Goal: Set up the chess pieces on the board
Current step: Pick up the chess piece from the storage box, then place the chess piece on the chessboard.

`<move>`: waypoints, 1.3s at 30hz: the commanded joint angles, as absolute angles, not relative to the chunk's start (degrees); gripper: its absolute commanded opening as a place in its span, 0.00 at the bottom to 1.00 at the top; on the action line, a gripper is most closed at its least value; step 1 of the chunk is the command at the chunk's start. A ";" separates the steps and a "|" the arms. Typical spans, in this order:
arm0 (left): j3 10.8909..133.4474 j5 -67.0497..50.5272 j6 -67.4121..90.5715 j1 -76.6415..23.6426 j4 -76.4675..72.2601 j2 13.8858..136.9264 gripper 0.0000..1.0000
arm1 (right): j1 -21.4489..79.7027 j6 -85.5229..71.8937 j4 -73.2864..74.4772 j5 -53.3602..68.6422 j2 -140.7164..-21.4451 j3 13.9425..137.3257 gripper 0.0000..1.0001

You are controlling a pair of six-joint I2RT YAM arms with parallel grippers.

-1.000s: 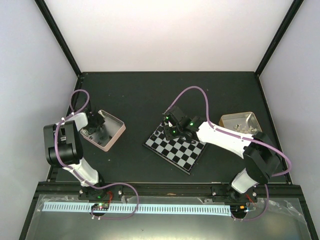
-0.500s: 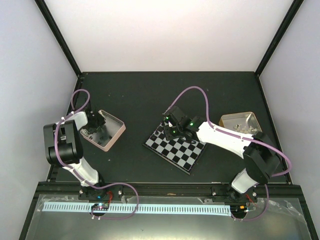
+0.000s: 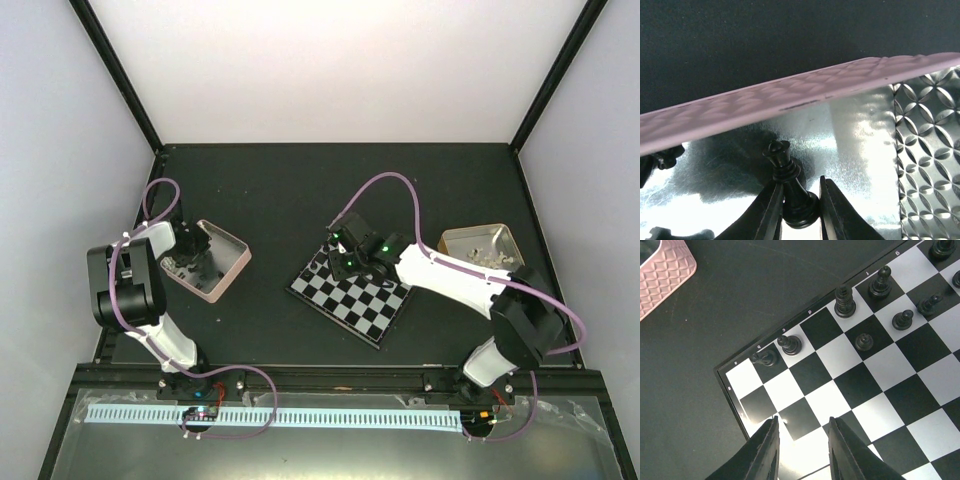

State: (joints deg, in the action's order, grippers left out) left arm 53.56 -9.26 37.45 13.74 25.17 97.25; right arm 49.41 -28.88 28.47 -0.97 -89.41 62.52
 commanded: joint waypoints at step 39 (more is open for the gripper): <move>49.48 -40.20 10.09 -30.68 9.89 59.46 0.12 | 42.89 -31.18 25.00 19.60 -68.82 70.18 0.56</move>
